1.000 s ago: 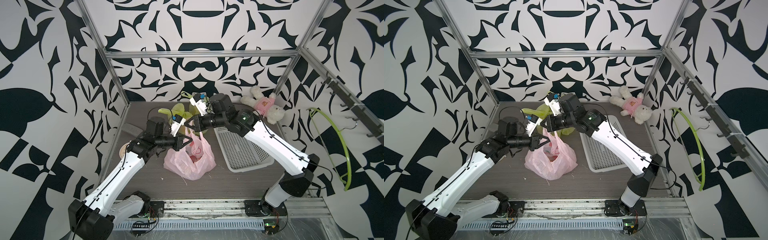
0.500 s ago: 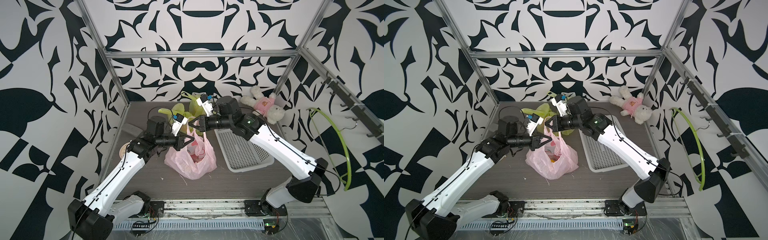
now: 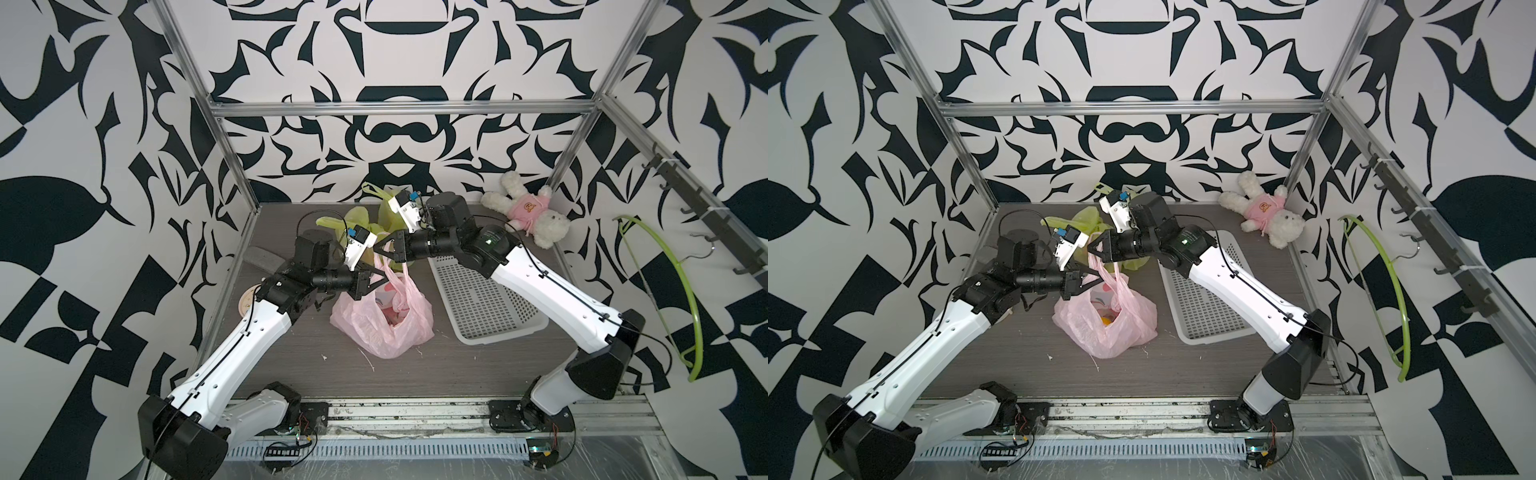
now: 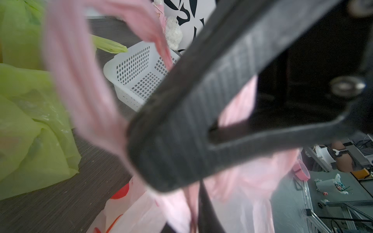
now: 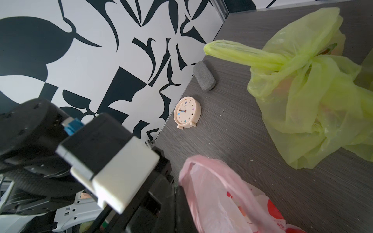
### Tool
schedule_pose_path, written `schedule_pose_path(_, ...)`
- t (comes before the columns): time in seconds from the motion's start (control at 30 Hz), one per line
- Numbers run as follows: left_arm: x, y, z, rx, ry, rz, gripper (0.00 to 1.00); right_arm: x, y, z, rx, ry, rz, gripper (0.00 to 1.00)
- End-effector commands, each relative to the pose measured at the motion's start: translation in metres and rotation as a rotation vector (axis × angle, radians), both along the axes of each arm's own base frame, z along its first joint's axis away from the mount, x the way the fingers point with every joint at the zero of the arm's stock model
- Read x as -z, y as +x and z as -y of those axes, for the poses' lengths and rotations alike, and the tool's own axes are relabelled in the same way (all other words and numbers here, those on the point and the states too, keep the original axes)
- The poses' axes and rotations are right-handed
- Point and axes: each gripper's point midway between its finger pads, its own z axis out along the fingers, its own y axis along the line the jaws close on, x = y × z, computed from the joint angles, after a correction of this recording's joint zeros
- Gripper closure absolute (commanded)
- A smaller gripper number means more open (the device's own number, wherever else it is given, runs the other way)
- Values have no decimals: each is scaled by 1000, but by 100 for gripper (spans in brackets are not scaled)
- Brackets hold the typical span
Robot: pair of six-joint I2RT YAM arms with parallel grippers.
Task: Place the peach into a plastic bag & tie a knot
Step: Cross the plastic bag at the center of the board.
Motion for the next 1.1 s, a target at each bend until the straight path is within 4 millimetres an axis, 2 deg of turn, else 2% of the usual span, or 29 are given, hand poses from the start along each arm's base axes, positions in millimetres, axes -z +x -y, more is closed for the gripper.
schedule_pose_path(0.0, -9, -3, 4, 37, -10, 5, 90, -36, -2, -7, -38, 84, 50, 100)
schedule_pose_path(0.27, -1, -7, 4, 66, 16, -27, 88, -38, -5, -16, -133, 100, 2, 100)
schedule_pose_path(0.67, -2, -9, 7, 105, 36, -44, 78, -5, 4, -26, -191, -8, -110, 100)
schedule_pose_path(0.77, -3, -10, 7, 108, 32, -40, 70, -1, 4, -27, -200, -13, -119, 100)
schedule_pose_path(0.9, -6, -16, 9, 141, 6, -54, 51, -3, 3, -25, -201, -16, -103, 100)
schedule_pose_path(1.07, -12, -22, 12, 179, -39, -56, 39, -6, 1, -25, -212, -7, -97, 100)
